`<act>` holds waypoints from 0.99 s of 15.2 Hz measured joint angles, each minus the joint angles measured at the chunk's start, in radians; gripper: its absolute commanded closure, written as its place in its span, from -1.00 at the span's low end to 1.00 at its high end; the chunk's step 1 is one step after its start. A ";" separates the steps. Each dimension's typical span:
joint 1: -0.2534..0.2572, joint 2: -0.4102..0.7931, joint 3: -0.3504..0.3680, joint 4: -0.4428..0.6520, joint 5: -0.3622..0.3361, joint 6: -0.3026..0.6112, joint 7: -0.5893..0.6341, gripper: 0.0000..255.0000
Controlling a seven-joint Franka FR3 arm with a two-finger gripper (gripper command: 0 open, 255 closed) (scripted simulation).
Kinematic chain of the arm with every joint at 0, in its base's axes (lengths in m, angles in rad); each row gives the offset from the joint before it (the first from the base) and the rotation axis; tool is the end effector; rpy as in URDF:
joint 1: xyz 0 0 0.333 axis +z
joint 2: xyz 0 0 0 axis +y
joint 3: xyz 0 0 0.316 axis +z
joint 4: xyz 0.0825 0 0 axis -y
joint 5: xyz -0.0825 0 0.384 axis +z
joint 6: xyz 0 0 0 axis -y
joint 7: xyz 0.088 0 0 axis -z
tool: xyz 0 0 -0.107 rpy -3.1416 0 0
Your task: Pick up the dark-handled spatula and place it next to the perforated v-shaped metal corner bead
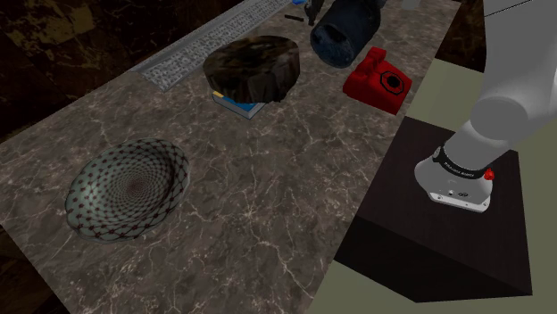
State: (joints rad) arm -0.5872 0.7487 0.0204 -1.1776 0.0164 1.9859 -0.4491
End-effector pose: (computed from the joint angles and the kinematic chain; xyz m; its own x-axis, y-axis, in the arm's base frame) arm 0.6380 -0.4101 0.3506 0.9894 -0.1291 0.0663 -0.1294 -0.9916 -0.0005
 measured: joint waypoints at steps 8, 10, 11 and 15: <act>0.000 -0.009 0.000 0.021 0.000 -0.029 0.001 -1.00; -0.001 -0.023 0.000 0.058 0.000 -0.080 0.000 -1.00; -0.002 -0.033 0.000 0.055 0.000 -0.086 -0.001 -1.00; -0.002 -0.036 0.000 0.065 0.000 -0.101 0.000 -1.00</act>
State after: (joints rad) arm -0.5889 0.7124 0.0204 -1.1126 0.0164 1.8850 -0.4487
